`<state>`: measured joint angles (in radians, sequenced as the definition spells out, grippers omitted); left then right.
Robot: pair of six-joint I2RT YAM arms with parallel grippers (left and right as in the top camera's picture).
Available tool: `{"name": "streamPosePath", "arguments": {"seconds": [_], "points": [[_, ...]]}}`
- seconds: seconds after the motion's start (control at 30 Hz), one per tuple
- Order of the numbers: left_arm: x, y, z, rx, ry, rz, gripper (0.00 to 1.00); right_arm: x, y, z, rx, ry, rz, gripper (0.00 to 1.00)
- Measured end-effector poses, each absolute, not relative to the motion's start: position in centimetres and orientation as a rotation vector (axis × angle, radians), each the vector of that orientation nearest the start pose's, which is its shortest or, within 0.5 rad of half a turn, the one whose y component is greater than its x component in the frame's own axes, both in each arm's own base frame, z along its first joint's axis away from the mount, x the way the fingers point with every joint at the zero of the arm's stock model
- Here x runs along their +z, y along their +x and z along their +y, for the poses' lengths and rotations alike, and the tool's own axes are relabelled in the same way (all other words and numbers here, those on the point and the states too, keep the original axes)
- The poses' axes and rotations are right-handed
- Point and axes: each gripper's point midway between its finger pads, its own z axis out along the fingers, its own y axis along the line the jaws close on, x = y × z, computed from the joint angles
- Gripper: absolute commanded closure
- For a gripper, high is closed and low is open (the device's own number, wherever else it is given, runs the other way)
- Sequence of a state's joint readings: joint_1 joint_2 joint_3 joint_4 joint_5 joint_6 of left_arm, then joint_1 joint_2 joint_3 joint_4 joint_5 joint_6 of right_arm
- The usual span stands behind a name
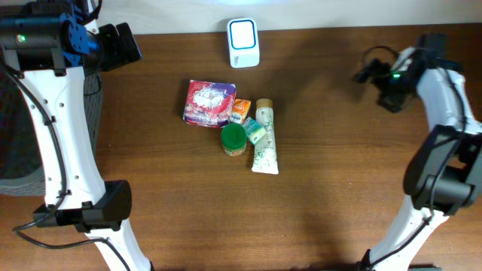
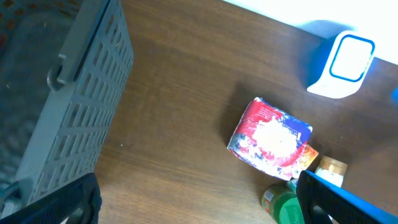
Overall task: Scan the item barcode
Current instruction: 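Carry the wipes pack to the right table edge and release, then grasp the bamboo-print tube with the right gripper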
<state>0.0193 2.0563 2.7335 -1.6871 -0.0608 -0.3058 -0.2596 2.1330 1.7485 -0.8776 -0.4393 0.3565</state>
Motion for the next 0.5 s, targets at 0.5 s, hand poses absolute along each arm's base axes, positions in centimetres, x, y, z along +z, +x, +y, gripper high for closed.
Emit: {"name": "streamPosePath", "arguments": {"seconds": [0.5], "points": [[33.9, 42.7, 1.9, -0.029, -0.439, 2.540, 0.01, 7.0, 45.3, 18.0, 0.489, -0.071, 2.871, 0.01]]}}
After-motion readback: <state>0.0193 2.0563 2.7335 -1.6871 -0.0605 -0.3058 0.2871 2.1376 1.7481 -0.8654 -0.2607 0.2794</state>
